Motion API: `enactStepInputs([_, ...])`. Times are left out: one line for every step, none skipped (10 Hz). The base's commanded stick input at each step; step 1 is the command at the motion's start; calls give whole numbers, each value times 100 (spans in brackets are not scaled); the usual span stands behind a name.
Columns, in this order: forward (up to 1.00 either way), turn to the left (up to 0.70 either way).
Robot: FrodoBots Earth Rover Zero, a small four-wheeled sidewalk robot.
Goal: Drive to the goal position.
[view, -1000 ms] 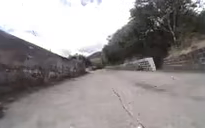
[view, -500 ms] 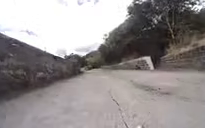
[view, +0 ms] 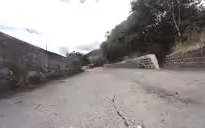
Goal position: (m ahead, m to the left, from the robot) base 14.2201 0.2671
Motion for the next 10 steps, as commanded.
enactStepInputs([100,9])
enactStepInputs([100,22])
enactStepInputs([100,28])
enactStepInputs([100,16])
enactStepInputs([100,3])
enactStepInputs([100,0])
enactStepInputs([100,0])
enactStepInputs([100,0])
enactStepInputs([100,0])
enactStepInputs([100,0])
